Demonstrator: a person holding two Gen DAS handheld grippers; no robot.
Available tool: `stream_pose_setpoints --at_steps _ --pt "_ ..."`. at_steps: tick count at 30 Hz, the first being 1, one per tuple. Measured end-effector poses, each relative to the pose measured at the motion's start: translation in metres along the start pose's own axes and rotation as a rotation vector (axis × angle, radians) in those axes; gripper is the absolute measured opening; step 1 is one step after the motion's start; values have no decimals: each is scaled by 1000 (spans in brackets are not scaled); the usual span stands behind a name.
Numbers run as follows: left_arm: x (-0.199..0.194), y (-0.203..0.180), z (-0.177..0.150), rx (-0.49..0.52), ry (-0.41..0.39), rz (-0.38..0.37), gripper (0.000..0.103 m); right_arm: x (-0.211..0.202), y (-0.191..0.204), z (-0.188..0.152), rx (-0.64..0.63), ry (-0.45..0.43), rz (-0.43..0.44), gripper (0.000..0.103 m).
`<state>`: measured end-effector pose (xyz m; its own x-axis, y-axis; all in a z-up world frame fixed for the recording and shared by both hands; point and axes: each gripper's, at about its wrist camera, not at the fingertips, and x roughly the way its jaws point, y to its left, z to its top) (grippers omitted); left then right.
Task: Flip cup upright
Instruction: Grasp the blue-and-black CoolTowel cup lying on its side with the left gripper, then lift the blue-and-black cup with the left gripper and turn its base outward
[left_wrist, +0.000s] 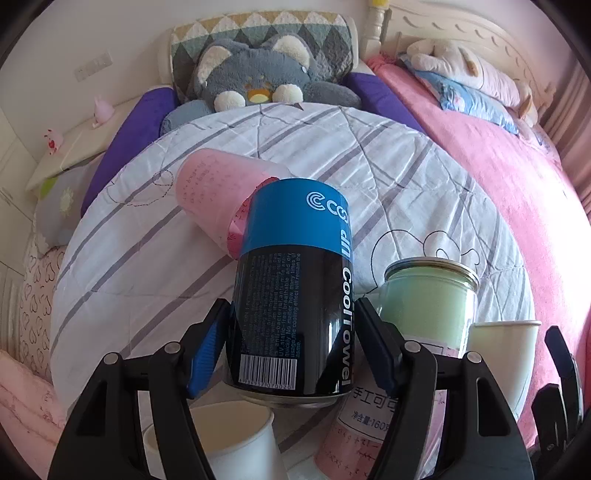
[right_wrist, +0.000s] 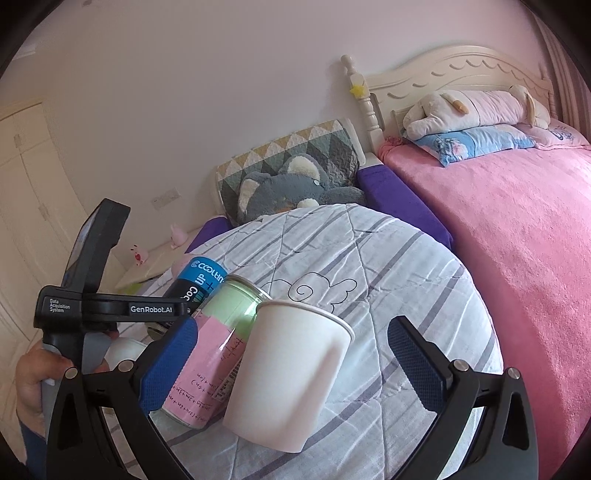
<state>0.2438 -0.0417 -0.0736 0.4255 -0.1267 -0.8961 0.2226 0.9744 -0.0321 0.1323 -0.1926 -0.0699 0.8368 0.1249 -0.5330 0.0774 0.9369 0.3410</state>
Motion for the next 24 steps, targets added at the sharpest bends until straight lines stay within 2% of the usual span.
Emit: stream_pose_setpoints --at_steps 9,24 --pt "-29 -2 -10 22 -57 -22 69 2 -2 0 5 5 -4 103" --pt "-86 1 -32 14 -181 -108 69 -18 9 -8 -14 -23 -18 103"
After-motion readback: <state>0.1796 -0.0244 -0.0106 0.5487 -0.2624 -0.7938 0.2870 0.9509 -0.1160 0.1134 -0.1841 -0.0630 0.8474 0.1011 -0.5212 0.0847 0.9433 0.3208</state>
